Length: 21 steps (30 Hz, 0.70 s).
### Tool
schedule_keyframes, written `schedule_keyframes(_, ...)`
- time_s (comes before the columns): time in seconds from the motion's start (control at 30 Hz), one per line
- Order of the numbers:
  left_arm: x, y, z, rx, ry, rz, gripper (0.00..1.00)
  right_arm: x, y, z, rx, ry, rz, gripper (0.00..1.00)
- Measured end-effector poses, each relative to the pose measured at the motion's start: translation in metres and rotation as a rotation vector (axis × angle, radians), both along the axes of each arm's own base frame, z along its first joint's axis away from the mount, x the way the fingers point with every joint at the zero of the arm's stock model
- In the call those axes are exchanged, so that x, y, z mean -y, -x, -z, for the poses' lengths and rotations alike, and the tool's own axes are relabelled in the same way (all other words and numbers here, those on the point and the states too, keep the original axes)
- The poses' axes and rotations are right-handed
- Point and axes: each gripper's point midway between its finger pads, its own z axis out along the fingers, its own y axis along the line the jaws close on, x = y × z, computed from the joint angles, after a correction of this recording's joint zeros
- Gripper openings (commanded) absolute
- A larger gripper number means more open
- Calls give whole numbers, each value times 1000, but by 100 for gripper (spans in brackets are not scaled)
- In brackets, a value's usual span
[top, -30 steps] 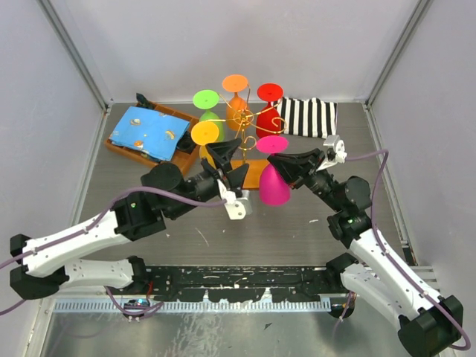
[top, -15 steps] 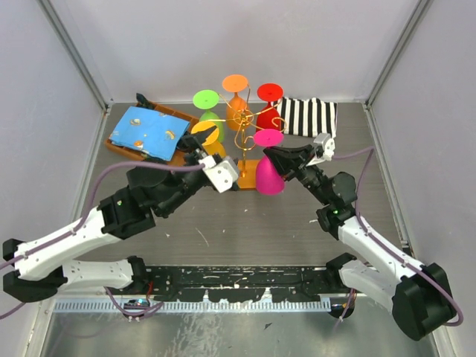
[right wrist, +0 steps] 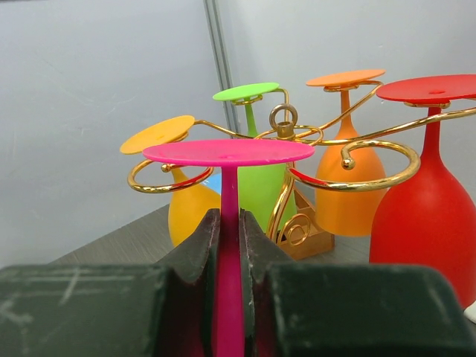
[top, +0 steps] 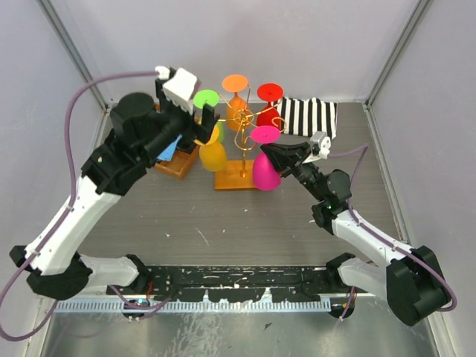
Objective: Place the wine glass upside down on the wine glass rack
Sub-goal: Turn the wine glass upside down at the wine rack.
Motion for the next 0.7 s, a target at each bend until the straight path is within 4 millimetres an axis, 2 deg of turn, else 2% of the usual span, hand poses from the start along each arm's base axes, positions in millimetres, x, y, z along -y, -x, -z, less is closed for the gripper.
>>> schedule_keyframes(0.07,0,-15,-8,-59,57,-22,88,0,0,0,1,-1,0,1)
schedule_keyframes(0.13,8,-27,-6,-118,91,-22,88,0,0,-2,8,-4,0,1)
schedule_keyframes(0.17,15,-31,0,-155,99,-10,88,0,1,-3,11,-6,0,1)
schedule_keyframes(0.27,36,-40,21,-257,90,20,78,0,1,-3,12,-6,1,1)
schedule_keyframes(0.43,65,-62,48,-393,74,22,72,0,0,-2,10,-5,1,1)
schedule_keyframes(0.57,71,-69,65,-450,64,2,66,0,0,-2,10,-5,1,1)
schedule_keyframes(0.7,73,-74,72,-466,64,-15,60,0,0,1,1,1,1,1)
